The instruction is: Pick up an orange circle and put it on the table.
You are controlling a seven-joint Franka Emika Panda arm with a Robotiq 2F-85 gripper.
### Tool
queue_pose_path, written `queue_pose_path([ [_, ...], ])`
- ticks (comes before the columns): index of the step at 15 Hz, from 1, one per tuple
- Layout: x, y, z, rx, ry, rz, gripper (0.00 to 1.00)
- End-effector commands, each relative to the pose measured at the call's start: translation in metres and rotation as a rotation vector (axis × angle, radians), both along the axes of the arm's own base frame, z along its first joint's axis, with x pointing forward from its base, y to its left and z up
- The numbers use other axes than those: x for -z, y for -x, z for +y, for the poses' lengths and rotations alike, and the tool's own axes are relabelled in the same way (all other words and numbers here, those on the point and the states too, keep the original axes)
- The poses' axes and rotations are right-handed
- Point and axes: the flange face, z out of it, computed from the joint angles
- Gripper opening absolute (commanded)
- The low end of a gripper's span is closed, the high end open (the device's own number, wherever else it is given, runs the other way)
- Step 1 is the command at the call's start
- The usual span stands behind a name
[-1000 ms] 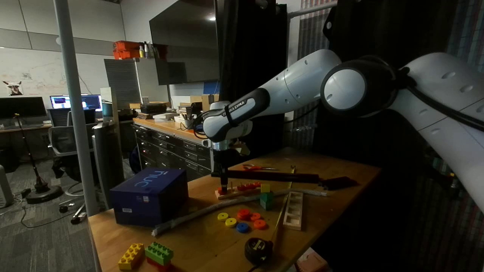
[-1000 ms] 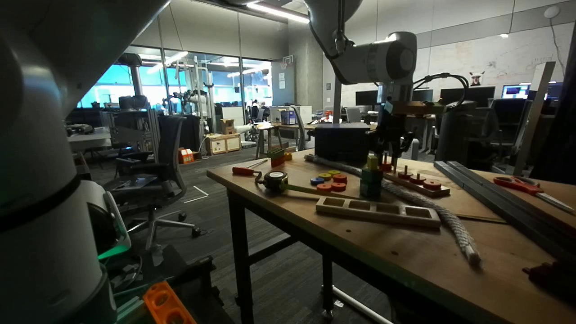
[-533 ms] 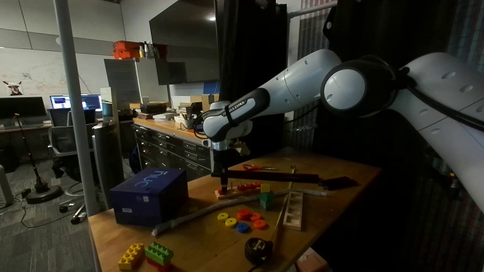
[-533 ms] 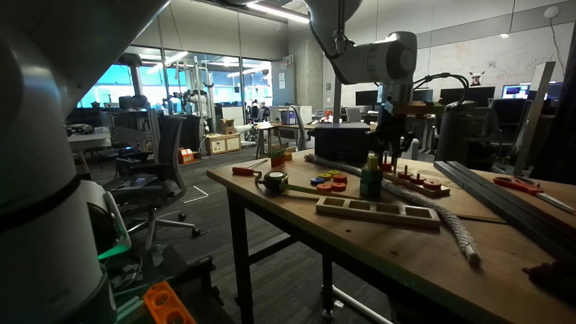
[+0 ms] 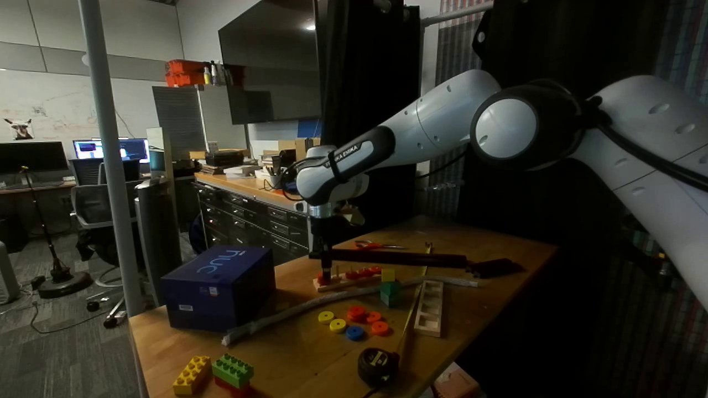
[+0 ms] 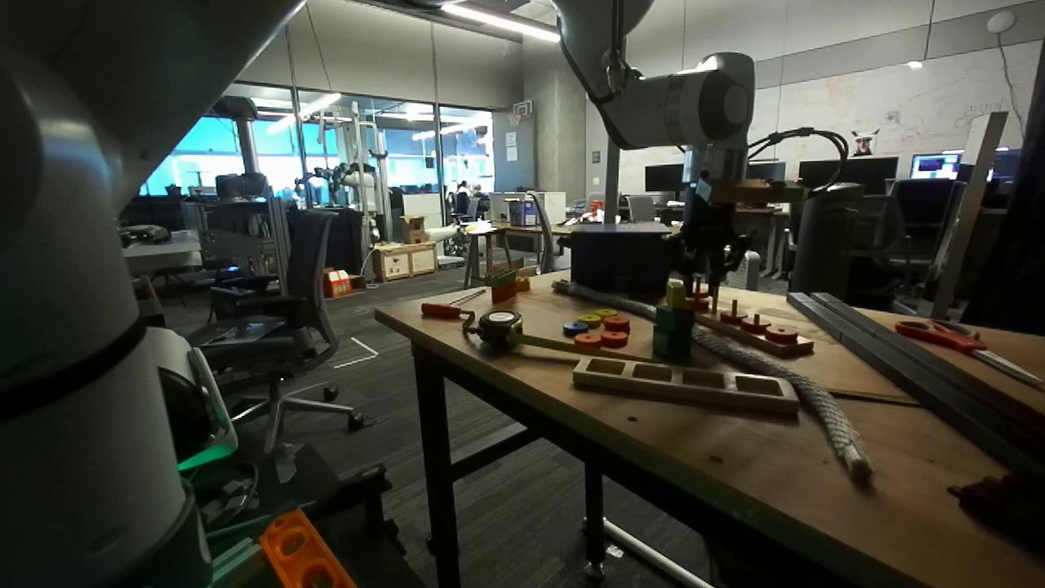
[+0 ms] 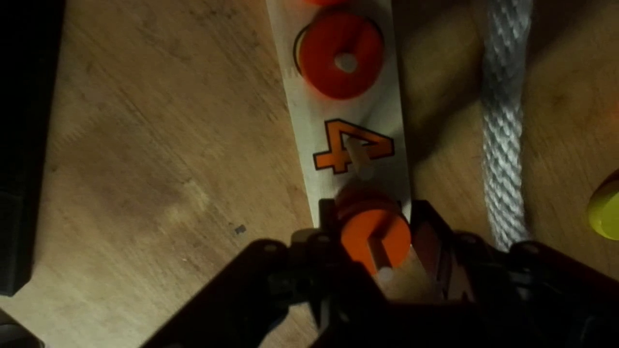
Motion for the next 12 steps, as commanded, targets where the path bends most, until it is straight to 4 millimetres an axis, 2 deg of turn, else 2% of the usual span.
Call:
queue_pose_path([
  [1,-0.026,0.005,0.007,0.007,-0.002,-0.031,0.23],
  [8,-0.067,0.019,0.025,0.017,0.014,-0.073,0.23],
  [12,-0.078,0.041,0.043,0.060,0.023,-0.054,0.23],
])
